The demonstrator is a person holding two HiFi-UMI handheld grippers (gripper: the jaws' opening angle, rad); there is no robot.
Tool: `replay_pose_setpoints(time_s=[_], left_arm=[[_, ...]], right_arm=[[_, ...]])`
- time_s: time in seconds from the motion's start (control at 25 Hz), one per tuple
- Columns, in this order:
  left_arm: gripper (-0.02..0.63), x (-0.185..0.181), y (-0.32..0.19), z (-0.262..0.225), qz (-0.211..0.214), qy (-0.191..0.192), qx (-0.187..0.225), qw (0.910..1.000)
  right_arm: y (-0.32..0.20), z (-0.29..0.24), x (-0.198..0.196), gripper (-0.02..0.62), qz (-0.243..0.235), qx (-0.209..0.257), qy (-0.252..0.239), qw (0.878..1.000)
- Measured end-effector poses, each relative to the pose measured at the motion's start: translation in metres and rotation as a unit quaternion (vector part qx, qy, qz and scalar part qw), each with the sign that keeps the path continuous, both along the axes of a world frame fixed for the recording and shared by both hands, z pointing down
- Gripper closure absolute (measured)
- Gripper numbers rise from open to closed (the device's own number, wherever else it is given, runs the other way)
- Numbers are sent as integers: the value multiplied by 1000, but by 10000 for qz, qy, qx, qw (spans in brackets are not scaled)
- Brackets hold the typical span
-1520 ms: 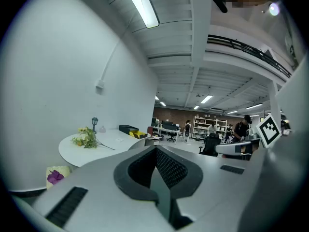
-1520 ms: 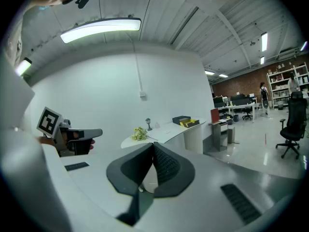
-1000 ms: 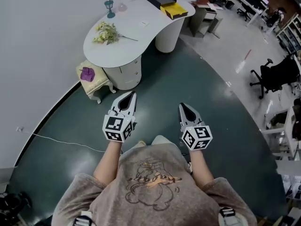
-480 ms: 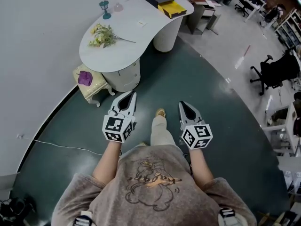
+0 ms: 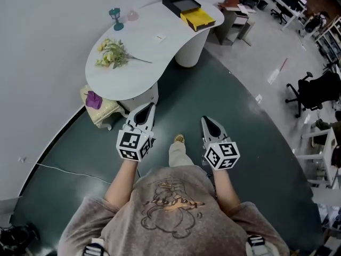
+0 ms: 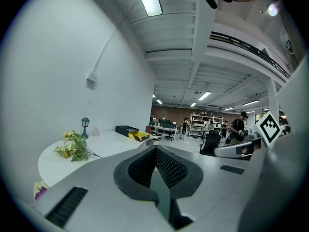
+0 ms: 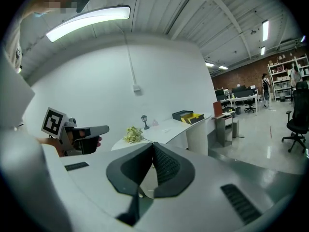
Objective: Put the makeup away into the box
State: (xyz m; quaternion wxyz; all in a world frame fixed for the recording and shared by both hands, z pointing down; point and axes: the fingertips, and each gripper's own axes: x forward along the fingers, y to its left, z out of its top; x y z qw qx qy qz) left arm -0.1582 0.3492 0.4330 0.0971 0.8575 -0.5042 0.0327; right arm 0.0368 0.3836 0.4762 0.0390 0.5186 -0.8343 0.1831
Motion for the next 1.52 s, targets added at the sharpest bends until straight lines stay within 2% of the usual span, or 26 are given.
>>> replay_pose_setpoints(time_s=[0.6, 0.8, 1.08, 1.52], left_arm=[[586, 30, -148, -11, -490, -32, -85, 9988], [587, 34, -176, -8, -701, -37, -129, 9975], [586, 28, -211, -9, -939, -135, -62, 9955], [587, 22, -289, -3, -954, -133, -97, 9953]], right_arm=[[-156, -12, 36, 594, -403, -50, -160, 9990], [-192, -5, 46, 594, -576, -127, -176, 9981], [-232, 4, 41, 594, -793, -164, -156, 9966], [-312, 11, 34, 594, -846, -200, -196, 9960]])
